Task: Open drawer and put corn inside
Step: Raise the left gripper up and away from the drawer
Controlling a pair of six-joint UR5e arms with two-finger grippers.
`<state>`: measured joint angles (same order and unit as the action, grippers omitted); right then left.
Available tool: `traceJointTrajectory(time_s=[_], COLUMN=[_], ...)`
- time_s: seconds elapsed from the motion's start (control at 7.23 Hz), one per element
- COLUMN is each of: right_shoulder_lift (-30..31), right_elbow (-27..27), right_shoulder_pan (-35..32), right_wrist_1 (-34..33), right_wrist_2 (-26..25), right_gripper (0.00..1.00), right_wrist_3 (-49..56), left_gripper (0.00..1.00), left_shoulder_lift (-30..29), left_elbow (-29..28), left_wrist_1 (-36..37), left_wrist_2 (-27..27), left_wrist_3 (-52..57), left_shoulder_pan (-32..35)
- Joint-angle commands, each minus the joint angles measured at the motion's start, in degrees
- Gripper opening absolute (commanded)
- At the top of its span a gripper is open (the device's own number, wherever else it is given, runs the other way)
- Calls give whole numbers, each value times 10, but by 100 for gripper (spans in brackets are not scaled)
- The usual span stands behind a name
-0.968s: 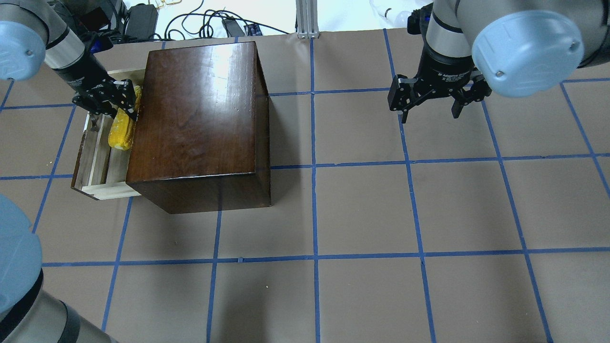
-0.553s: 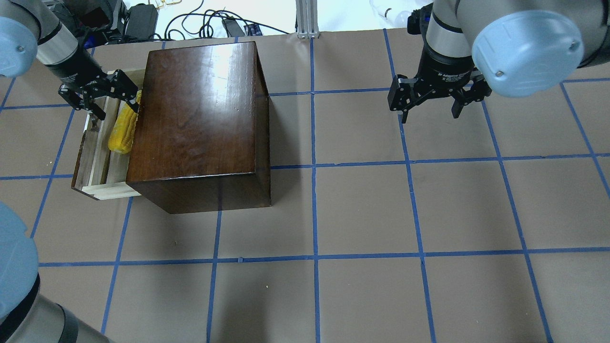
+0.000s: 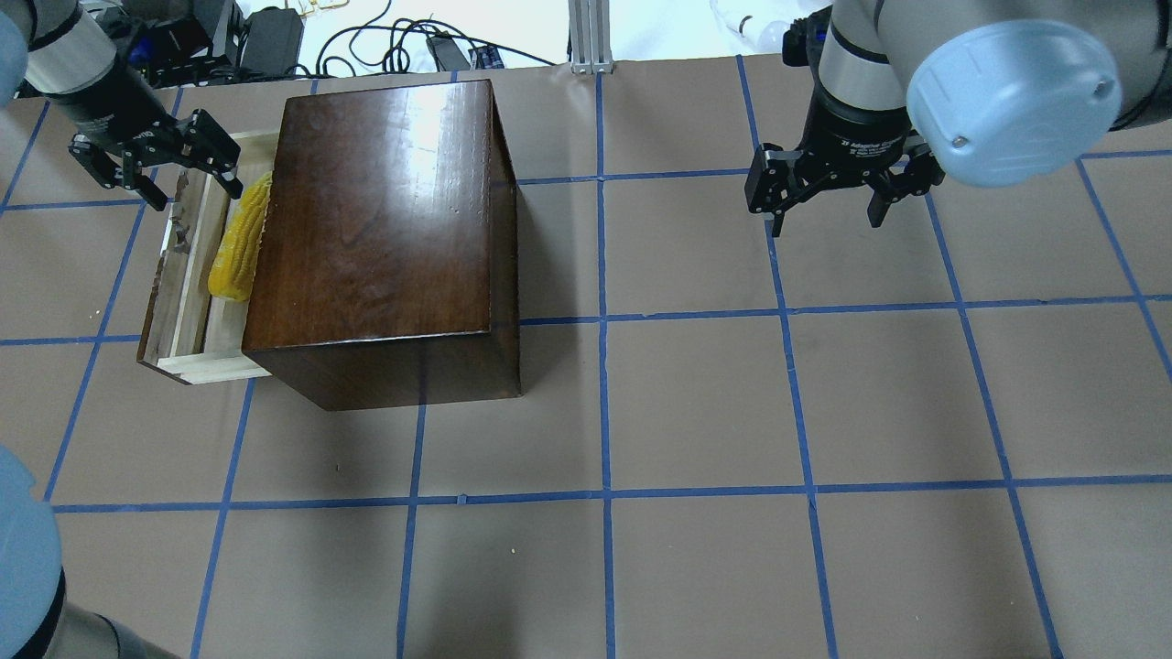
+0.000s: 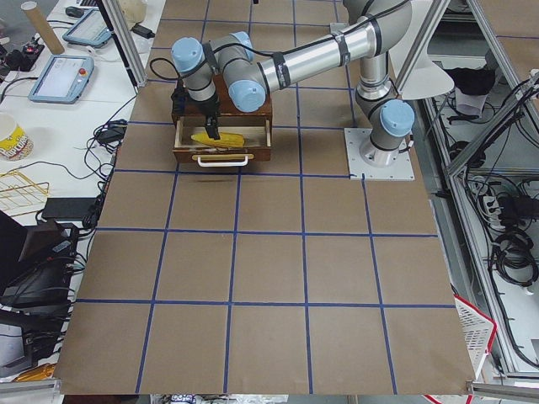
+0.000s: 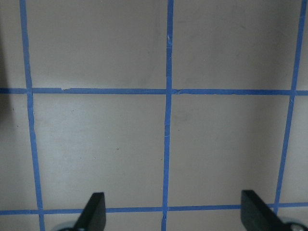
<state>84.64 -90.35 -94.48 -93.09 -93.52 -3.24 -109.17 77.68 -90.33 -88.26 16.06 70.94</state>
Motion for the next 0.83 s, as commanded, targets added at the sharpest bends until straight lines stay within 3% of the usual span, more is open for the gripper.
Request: traceJointTrajectory(time_s=[0.0, 0.28, 0.69], right_shoulder_lift=[0, 0, 0], right_elbow=[0, 0, 0], right_shoulder_pan=[0, 0, 0], right_wrist_1=[-1, 0, 0], right_wrist_2=[0, 1, 1], right_gripper=[100, 100, 100], right_wrist_3=[0, 0, 0], left_gripper=[100, 100, 100], left_shoulder_lift=[27, 46, 62], left_elbow=[-44, -46, -42], left_wrist_1=[-50, -46, -47], left_wrist_2=[-11, -61, -60], left_wrist_3=[-5, -5, -30], left_shoulder_pan=[37, 100, 181])
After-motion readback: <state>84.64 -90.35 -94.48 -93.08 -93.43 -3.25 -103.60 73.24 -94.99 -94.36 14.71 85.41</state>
